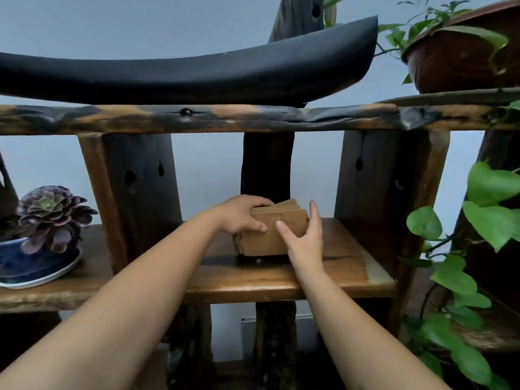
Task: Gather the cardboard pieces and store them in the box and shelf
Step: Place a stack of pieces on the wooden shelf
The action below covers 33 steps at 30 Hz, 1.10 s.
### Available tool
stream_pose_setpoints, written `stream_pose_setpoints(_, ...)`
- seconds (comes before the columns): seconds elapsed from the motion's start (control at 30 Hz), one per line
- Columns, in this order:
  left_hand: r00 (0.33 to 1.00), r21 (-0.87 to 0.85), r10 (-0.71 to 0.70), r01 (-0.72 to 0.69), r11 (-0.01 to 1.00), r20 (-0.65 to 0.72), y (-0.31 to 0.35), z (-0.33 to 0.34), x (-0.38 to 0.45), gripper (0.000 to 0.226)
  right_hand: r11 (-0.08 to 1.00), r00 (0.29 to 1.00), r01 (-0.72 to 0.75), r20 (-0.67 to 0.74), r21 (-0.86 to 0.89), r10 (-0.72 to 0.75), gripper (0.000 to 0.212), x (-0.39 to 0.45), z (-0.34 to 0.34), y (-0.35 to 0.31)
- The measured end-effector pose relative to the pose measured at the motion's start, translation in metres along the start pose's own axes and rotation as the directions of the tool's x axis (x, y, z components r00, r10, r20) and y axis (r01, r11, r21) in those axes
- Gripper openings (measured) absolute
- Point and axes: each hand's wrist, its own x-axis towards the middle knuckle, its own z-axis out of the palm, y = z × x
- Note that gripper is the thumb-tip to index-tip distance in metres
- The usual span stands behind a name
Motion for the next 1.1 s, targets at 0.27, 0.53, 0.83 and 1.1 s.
stream_pose_setpoints(0.27,0.972,-0.154,-0.095,0.062,0.986,-0.215,-0.015,0.023,-0.004,0.085,0.984,0.995,-0.071,0.064,-0.166,0.082,0.078,0.009,0.004,0.01)
stream_pose_setpoints(0.53,0.897,-0.6,-0.281,0.022,0.8,-0.341,-0.04,0.069,-0.02,0.083,0.986,0.997,-0.049,0.05,-0.159,0.058,0.101,0.011,0.007,0.014)
stream_pose_setpoints(0.83,0.816,-0.421,-0.272,0.04,0.906,-0.509,-0.041,0.079,-0.024,0.077,0.967,0.999,0.0,0.044,-0.254,0.012,0.065,0.01,0.008,0.012)
stream_pose_setpoints(1.1,0.854,-0.048,-0.29,0.3,0.953,-0.432,-0.034,0.062,-0.022,0.065,0.959,0.994,-0.006,0.104,-0.284,0.037,0.077,0.012,0.008,0.016)
